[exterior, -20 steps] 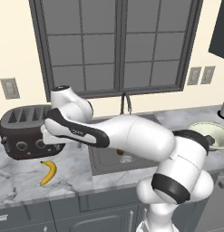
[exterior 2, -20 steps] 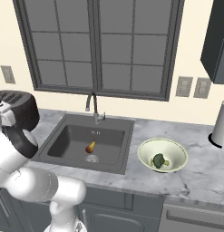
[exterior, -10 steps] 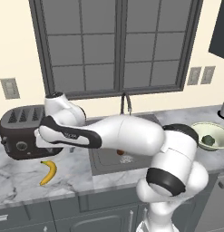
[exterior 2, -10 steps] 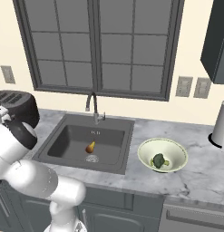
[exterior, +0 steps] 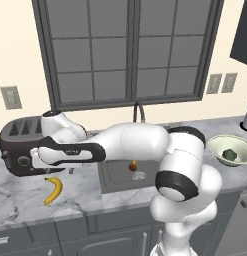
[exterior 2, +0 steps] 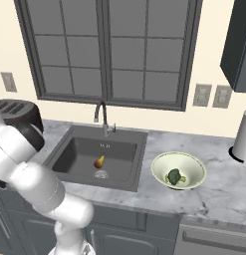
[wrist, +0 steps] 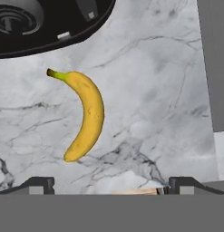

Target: There is a mixed pile of frozen fruits and vegetables on the counter. Locate all the frozen vegetables and place the items in a bowl on the counter. Take all the frozen fruits and defrost them in a running sink.

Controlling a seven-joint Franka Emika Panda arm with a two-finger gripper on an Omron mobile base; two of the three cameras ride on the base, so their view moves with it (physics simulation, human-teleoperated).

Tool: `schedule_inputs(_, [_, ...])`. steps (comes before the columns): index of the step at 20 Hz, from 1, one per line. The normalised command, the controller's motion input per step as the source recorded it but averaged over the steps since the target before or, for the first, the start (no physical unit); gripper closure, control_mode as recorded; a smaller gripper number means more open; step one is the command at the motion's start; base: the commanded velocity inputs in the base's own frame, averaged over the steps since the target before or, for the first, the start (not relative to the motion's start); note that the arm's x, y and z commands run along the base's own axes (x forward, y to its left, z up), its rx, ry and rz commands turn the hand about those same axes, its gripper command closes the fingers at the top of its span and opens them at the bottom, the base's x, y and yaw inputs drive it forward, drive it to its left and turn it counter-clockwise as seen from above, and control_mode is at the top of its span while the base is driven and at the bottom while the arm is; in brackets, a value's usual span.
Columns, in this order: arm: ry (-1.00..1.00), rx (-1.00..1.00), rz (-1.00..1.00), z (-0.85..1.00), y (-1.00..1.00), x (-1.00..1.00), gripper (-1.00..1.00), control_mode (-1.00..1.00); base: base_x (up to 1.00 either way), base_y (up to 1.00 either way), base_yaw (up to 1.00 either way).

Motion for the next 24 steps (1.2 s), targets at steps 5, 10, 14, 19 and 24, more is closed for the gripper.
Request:
schedule_inputs(5, [0.00,0.00,0.00,-0.29,0.18,0.12,-1.00,-1.00,0.00,0.00,0.00])
schedule_inputs(10, [0.00,0.00,0.00,-0.31,0.09,0.17,-1.00,-1.00,0.00,0.00,0.00])
schedule_inputs(14, [0.00,0.00,0.00,-0.32,0.06,0.20,-1.00,-1.00,0.00,0.00,0.00])
schedule_inputs(19, [0.00,0.00,0.00,-0.32,0.11,0.18,-1.00,-1.00,0.00,0.00,0.00])
schedule_inputs(24, [0.00,0.00,0.01,-0.15,0.25,0.02,-1.00,-1.00,0.00,0.00,0.00])
